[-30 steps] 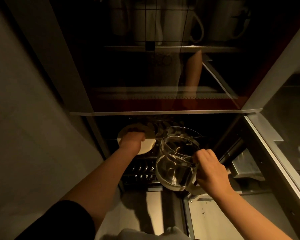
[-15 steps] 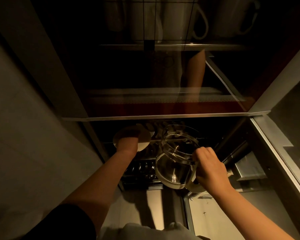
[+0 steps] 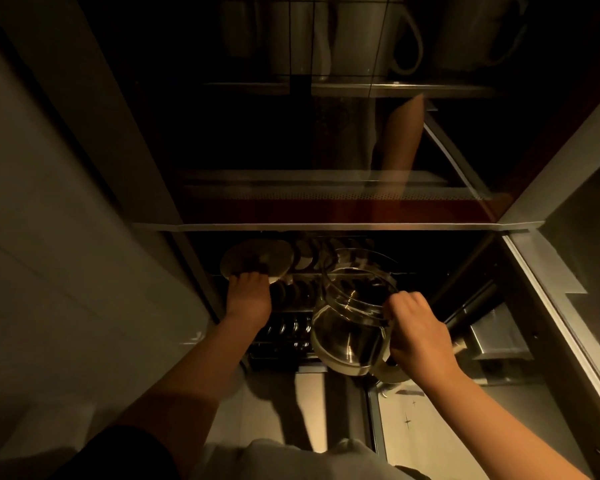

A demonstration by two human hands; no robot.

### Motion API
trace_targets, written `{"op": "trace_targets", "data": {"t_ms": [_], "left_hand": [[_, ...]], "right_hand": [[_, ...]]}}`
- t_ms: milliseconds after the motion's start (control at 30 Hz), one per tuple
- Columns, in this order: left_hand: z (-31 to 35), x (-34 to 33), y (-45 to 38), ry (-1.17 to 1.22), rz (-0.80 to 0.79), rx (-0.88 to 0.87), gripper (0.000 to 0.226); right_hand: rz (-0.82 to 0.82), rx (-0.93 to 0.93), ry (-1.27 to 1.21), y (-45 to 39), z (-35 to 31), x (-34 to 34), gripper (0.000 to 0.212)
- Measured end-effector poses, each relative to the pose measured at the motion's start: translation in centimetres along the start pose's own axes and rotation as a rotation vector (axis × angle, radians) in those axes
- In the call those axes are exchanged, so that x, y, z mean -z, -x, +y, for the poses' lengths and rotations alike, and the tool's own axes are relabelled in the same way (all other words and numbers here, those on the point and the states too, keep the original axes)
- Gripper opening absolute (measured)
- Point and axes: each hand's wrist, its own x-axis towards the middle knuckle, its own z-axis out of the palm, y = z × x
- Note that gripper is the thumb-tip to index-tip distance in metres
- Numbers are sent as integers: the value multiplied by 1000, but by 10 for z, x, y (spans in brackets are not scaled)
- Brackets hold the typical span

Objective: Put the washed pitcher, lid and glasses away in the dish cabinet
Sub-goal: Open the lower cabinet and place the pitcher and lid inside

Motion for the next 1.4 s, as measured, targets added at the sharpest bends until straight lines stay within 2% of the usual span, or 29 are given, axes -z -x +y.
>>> {"op": "trace_targets", "data": {"t_ms": [33,100,167,233,333,433,600,733,900,1100,1300,1400], "left_hand": [[1,2,2,-1,5,4,36],[8,7,10,39,123,-53,42],[21,17,25,222,264,-168,47],[37,28,44,354,349,-357,54],[58,35,70,287,484,-647,59],[66,28,84,176,498,-763,59],[66,30,96,134,606,-790,56],[71,35,107,120,714,-738,55],[78,45,113,228,786,-701,35],[81,62,116,317,761,-717,31],[81,85,122,381,696,-733,31],[75,96,125,529,623,-666,30]], "right_hand": [[3,8,6,0,-1,0,52],[6,23,18,0,-3,0,53],[6,35,23,2,-6,2,51],[3,48,12,5,-9,5,50],[-8,74,5,9,-13,11,51],[-24,99,19,14,-18,14,55],[-27,115,25,19,-27,19,47],[-2,104,5,24,-35,25,47],[46,119,19,29,-41,29,44],[103,150,-2,27,-40,40,48],[154,285,-7,32,-36,58,80],[194,453,6,40,-26,67,72]]}}
